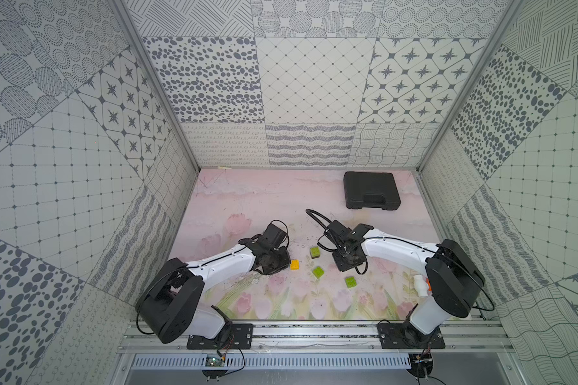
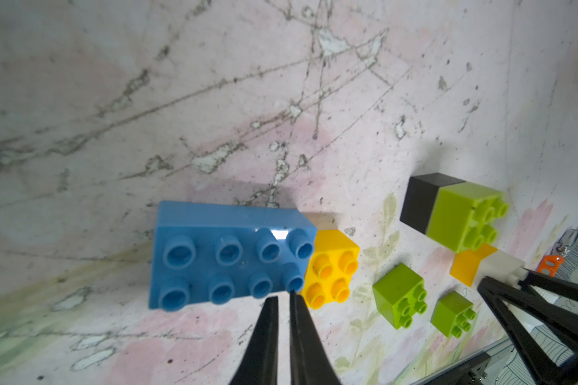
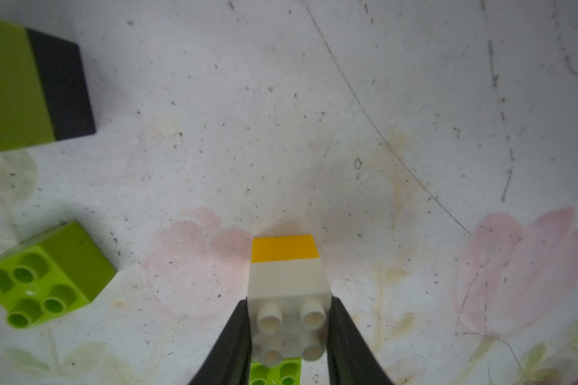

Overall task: Assemble the number 4 with lego
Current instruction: Assemble the lego brick with the lego brick.

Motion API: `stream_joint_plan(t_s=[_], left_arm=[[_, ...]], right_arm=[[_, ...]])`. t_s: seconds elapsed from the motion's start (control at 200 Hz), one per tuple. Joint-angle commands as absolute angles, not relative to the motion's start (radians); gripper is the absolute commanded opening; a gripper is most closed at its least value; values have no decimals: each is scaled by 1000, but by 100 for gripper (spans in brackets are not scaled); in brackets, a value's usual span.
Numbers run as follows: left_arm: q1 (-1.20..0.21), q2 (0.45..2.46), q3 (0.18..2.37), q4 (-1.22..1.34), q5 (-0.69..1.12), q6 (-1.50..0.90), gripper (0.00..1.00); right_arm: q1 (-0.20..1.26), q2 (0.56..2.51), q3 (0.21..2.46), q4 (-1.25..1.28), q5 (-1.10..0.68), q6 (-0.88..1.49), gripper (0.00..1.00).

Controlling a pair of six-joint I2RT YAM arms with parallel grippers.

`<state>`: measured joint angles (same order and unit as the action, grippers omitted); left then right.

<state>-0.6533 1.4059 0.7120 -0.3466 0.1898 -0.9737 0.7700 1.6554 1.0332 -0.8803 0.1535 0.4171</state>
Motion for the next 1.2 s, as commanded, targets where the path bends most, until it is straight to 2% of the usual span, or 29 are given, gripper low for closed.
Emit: stream_joint_plan(t_s=[0.0, 0.215, 0.4, 0.495, 0.61, 0.675, 0.786, 0.851, 1.046, 1.131, 1.196], left_arm=[[-649, 1382, 725, -385, 167, -950, 13], [-648, 1378, 747, -398, 174, -954, 13], [-649, 1367, 746, -410, 178, -956, 13], [-648, 1356, 734, -409, 182, -957, 14], [-649, 1356, 727, -405, 195, -954, 17], [-653, 1359, 729, -402, 203, -957, 18], [-685, 1382, 749, -402, 215, -968, 17], [-720, 1412, 765, -383, 236, -973, 18], [-797, 1548, 825, -312, 313, -978, 19], [-825, 1604, 862, -305, 335, -968, 17], [-839, 1648, 885, -306, 353, -959, 14]], right_arm=[[765, 1759, 976, -849, 87, 451, 32], [695, 1757, 1043, -885, 119, 568, 33], [701, 1786, 1102, -872, 106, 615, 35], [711, 1763, 1101, -876, 117, 621, 43], [713, 1702, 1105, -902, 138, 630, 63], [716, 1660, 1121, -939, 153, 632, 72], [746, 1574, 1147, -1023, 188, 646, 84], [766, 1522, 1130, -1052, 195, 654, 88], [772, 1410, 948, -948, 72, 637, 87], [773, 1416, 897, -876, 18, 623, 84], [772, 1443, 880, -861, 16, 616, 77]])
